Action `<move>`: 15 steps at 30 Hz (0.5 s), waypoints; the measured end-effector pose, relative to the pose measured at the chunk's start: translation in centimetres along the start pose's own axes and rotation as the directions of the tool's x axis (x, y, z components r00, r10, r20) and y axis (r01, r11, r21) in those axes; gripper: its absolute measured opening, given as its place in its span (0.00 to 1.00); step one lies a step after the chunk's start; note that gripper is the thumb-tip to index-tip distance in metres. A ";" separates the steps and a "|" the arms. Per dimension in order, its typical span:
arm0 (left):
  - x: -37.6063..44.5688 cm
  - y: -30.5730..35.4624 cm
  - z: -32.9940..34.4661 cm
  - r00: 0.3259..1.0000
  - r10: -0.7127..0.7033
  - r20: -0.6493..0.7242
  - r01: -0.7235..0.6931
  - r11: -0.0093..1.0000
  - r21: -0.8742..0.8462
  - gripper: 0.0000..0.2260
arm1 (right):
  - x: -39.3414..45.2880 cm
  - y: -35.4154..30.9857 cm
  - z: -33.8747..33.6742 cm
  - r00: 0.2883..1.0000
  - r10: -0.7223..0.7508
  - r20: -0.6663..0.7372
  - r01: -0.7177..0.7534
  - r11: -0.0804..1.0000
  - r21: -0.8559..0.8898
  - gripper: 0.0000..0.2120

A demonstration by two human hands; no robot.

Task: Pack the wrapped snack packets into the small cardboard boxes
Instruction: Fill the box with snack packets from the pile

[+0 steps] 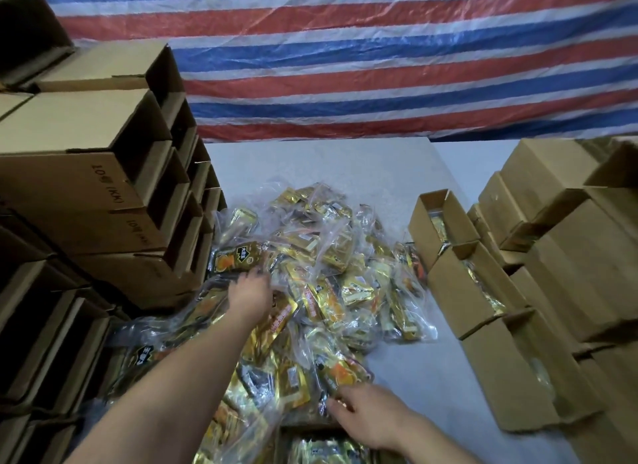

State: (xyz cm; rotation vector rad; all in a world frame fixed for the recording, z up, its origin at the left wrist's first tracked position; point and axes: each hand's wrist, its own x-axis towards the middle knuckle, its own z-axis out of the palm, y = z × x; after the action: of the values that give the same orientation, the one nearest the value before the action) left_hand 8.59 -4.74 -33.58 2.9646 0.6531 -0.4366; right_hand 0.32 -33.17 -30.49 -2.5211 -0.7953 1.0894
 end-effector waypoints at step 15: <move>-9.0 1.3 -14.0 0.894 -0.205 -0.398 -0.325 0.312 -0.893 0.19 | 2.7 -4.8 -9.7 0.932 -0.052 -0.360 0.227 0.857 0.462 0.53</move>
State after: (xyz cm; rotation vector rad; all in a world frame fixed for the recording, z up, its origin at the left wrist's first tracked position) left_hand 4.93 -7.64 -17.50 1.8209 0.5200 0.5538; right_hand 7.14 -28.11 -23.33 -2.0834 -0.5103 0.6729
